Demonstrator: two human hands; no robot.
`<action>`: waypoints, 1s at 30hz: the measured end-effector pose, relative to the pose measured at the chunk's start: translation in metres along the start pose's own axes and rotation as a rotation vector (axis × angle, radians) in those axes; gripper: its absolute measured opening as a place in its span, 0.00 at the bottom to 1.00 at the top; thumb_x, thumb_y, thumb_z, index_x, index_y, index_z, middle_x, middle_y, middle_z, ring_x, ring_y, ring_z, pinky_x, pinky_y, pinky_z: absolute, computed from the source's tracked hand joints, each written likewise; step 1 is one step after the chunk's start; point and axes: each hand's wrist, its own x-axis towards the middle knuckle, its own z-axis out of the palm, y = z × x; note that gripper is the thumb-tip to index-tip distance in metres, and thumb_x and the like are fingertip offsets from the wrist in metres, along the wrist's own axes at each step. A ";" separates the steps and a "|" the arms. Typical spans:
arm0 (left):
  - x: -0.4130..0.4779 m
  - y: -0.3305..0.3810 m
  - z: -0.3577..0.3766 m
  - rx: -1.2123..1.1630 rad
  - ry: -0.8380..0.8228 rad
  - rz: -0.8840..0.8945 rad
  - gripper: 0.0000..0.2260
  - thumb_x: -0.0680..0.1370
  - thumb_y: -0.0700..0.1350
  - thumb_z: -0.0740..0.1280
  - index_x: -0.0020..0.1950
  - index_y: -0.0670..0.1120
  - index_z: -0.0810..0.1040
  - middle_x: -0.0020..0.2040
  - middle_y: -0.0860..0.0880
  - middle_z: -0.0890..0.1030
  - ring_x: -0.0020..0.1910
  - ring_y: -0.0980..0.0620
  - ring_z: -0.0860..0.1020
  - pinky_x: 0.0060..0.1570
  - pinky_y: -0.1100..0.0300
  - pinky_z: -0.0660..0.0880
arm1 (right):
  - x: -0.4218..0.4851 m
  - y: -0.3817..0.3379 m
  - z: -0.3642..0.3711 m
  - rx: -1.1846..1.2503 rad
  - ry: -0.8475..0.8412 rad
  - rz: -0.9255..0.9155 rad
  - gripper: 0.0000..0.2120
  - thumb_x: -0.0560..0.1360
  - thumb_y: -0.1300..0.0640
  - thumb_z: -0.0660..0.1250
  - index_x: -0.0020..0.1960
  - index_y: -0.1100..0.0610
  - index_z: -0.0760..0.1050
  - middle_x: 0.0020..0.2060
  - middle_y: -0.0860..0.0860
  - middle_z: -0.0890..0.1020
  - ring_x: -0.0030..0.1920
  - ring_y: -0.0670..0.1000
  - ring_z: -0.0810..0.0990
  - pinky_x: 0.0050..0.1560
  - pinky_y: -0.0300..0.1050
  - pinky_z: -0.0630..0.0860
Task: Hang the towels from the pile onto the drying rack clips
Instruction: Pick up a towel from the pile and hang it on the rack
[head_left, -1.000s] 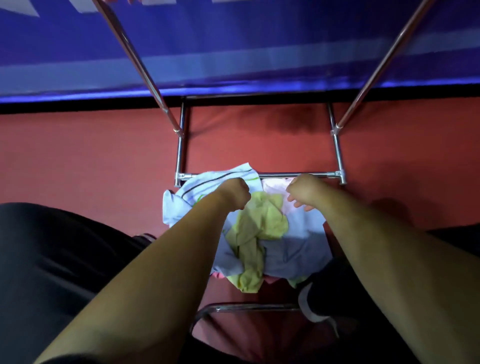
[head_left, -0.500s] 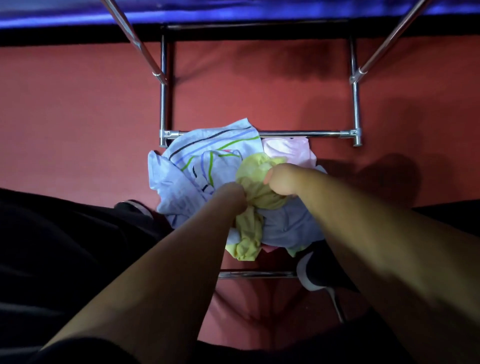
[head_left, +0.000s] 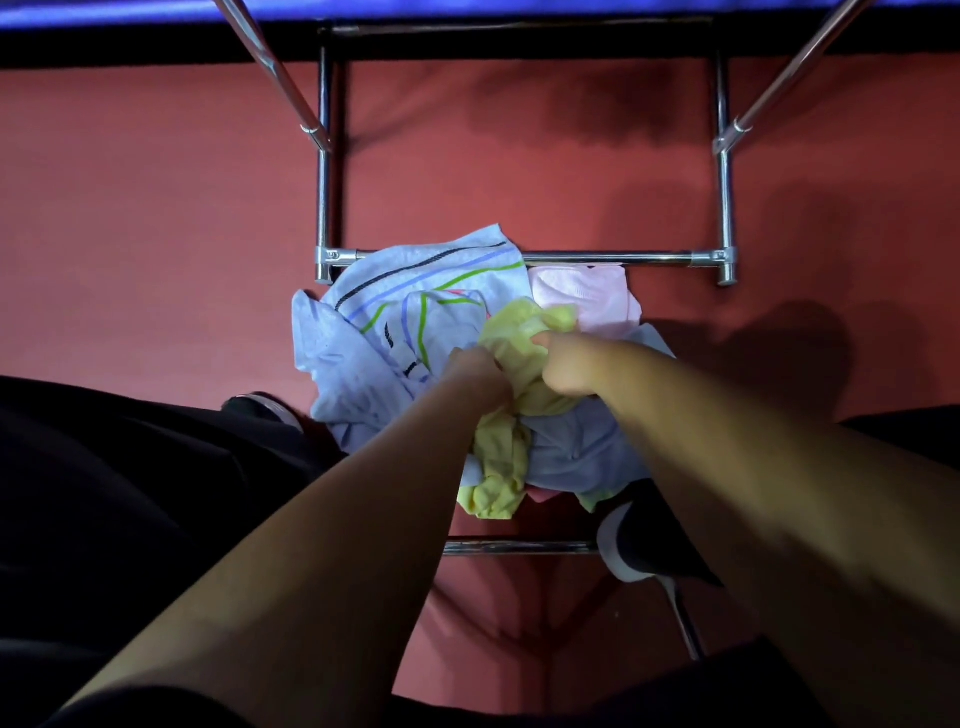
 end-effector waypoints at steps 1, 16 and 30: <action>0.003 0.000 -0.001 -0.075 0.002 -0.032 0.20 0.73 0.46 0.78 0.64 0.44 0.84 0.59 0.44 0.84 0.61 0.44 0.82 0.61 0.53 0.80 | -0.001 -0.001 -0.002 0.041 0.019 0.021 0.33 0.84 0.64 0.56 0.87 0.52 0.52 0.77 0.59 0.71 0.58 0.56 0.77 0.37 0.41 0.69; -0.041 0.031 -0.054 -1.094 -0.488 0.205 0.20 0.85 0.49 0.65 0.70 0.34 0.76 0.59 0.35 0.83 0.56 0.41 0.80 0.64 0.46 0.77 | -0.009 -0.006 -0.034 1.284 -0.059 0.111 0.20 0.84 0.39 0.64 0.63 0.54 0.79 0.51 0.52 0.84 0.40 0.53 0.88 0.52 0.57 0.83; -0.138 0.065 -0.133 -1.313 -0.136 0.324 0.14 0.81 0.53 0.70 0.63 0.48 0.81 0.51 0.46 0.85 0.48 0.48 0.82 0.49 0.54 0.78 | -0.120 -0.051 -0.080 1.364 0.416 -0.304 0.10 0.82 0.60 0.65 0.62 0.56 0.80 0.53 0.59 0.88 0.48 0.59 0.87 0.58 0.60 0.83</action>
